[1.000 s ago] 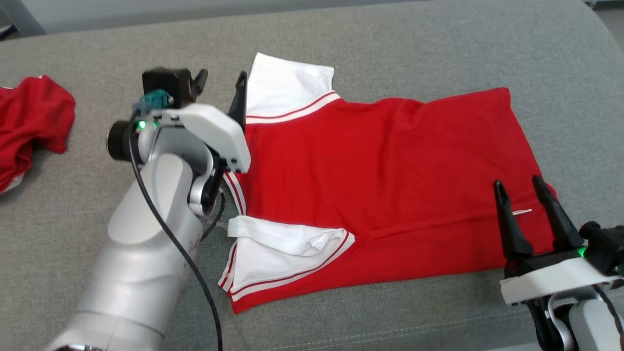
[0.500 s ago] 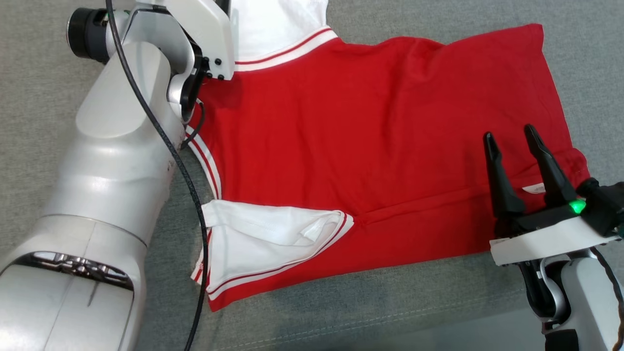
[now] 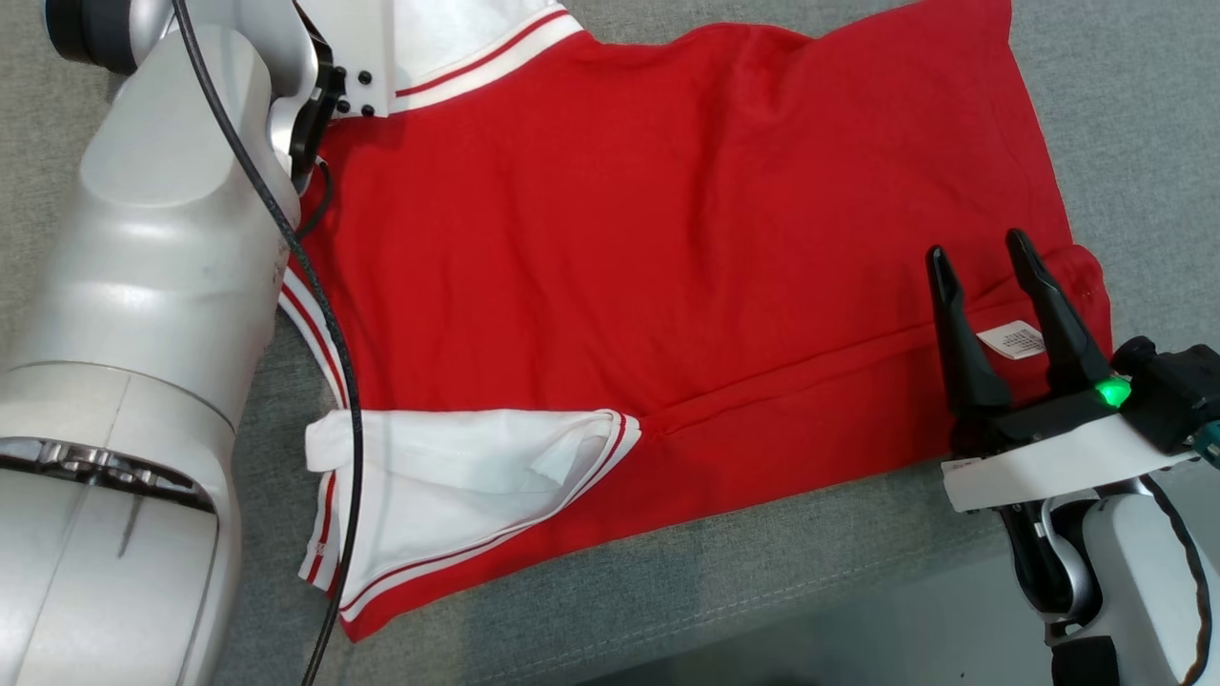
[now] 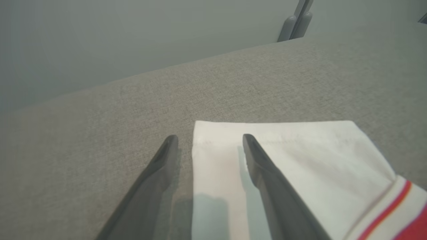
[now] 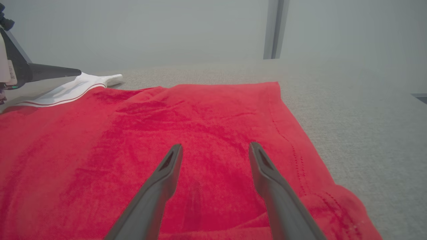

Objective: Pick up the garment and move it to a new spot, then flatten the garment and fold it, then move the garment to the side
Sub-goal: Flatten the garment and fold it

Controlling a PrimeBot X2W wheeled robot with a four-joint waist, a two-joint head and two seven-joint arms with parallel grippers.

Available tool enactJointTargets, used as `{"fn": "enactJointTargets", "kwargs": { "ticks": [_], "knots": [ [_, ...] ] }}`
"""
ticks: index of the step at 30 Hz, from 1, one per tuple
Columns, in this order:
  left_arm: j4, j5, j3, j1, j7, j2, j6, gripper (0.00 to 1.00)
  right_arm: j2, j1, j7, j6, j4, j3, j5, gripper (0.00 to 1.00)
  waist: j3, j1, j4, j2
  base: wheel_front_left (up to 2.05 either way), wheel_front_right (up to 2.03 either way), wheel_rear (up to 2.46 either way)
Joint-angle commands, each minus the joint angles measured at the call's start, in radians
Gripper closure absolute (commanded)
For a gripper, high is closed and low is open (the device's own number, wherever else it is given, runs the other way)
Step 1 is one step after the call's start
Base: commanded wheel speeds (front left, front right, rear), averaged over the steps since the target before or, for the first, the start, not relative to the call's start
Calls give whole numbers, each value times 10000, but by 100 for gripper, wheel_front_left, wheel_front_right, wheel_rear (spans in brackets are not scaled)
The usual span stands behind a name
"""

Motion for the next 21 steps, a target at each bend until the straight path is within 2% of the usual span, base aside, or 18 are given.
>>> {"fn": "enactJointTargets", "kwargs": {
  "ticks": [1, 7, 8, 10, 11, 13, 21],
  "knots": [
    [-134, 149, 42, -491, -78, 293, 17, 0, -62, 22, -134, -30, -176, 216, 69, 0, 90, 0, -86, 0, 0, 0, 0],
    [94, 215, -85, -781, -59, 472, 161, 0, -35, -51, -134, -30, -181, 278, 88, 0, 250, 0, -269, 0, 0, 0, 0],
    [121, 210, -95, -813, -32, 490, 180, 11, -32, -59, -134, -30, -181, 284, 86, 0, 276, 0, -291, 0, 0, 0, 0],
    [168, 173, -100, -859, 61, 510, 177, 55, -13, -69, -134, -30, -184, 285, 81, 0, 317, 0, -323, 0, 0, 0, 0],
    [186, 150, -104, -875, 95, 509, 139, 68, -6, -74, -134, -30, -182, 280, 75, 0, 333, 0, -332, 0, 0, 0, 0],
    [211, 129, -142, -886, 105, 492, 47, 100, 9, -82, -134, -30, -169, 265, 62, 0, 350, 0, -345, 0, 0, 0, 0],
    [264, -63, -166, -977, 74, 400, -319, 100, 24, -239, -134, -30, -133, 145, 46, 0, 340, 0, -274, 0, 0, 0, 0]
  ]
}}
